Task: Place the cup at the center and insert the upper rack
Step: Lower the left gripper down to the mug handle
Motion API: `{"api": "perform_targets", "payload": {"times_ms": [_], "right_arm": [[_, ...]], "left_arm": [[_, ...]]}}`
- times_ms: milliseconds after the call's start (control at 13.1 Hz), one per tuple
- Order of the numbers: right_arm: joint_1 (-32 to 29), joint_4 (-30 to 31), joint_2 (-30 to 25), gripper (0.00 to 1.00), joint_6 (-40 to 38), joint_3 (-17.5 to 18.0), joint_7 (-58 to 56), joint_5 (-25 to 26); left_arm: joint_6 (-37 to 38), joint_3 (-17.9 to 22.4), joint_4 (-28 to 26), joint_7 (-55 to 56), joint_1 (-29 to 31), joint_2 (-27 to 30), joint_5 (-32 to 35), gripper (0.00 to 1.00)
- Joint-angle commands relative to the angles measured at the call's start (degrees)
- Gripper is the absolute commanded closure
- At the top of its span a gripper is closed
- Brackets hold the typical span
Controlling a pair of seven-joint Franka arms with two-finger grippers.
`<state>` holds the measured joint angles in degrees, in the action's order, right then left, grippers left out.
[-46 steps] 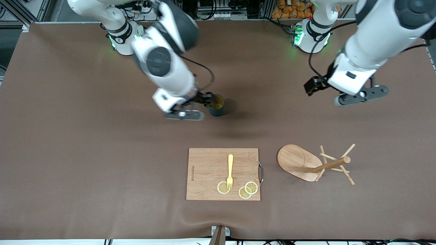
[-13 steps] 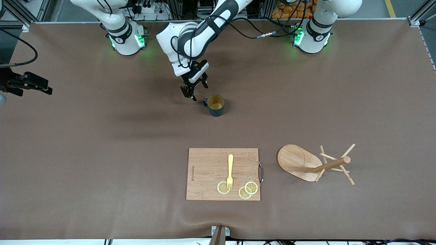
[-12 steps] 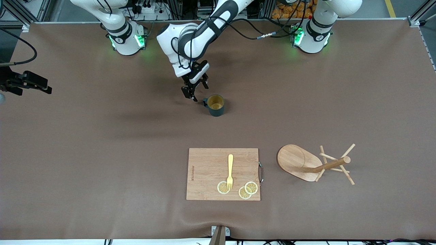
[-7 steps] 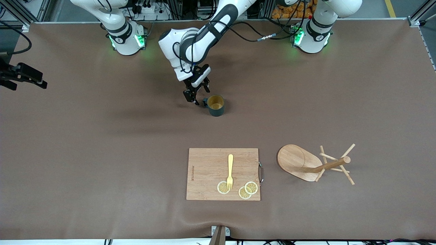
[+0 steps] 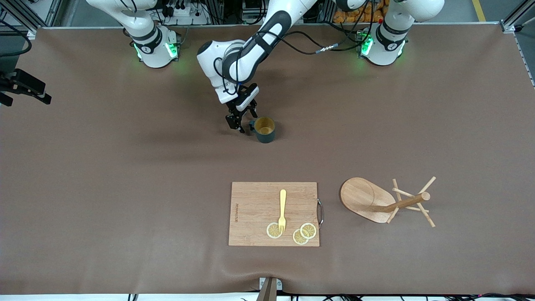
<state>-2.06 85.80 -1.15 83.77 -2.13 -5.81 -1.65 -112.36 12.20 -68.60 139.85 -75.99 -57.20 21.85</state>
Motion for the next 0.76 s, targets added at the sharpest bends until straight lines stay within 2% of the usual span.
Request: {"api": "perform_targets", "payload": {"times_ms": [0, 153, 458, 686], "right_arm": [[-0.93, -0.29, -0.17, 0.00, -0.71, 0.72, 0.28, -0.46], [-1.19, -0.29, -0.08, 0.00, -0.80, 0.64, 0.27, -0.37], [-1.36, -0.20, 0.19, 0.00, -4.75, 0.64, 0.45, -0.37], [-1.10, -0.37, 0.19, 0.00, -4.76, 0.64, 0.54, -0.28]], "left_arm": [[-0.57, 0.98, 1.71, 1.31, -0.47, -1.07, 1.09, 0.10], [-1.28, 0.90, 1.71, 1.31, -0.38, -1.59, 1.00, 0.14], [-1.37, 0.72, 1.71, 1.40, -0.03, -1.86, 0.39, 0.17], [-1.80, 0.63, 1.62, 2.09, 0.76, -2.30, 0.39, 0.17]]}}
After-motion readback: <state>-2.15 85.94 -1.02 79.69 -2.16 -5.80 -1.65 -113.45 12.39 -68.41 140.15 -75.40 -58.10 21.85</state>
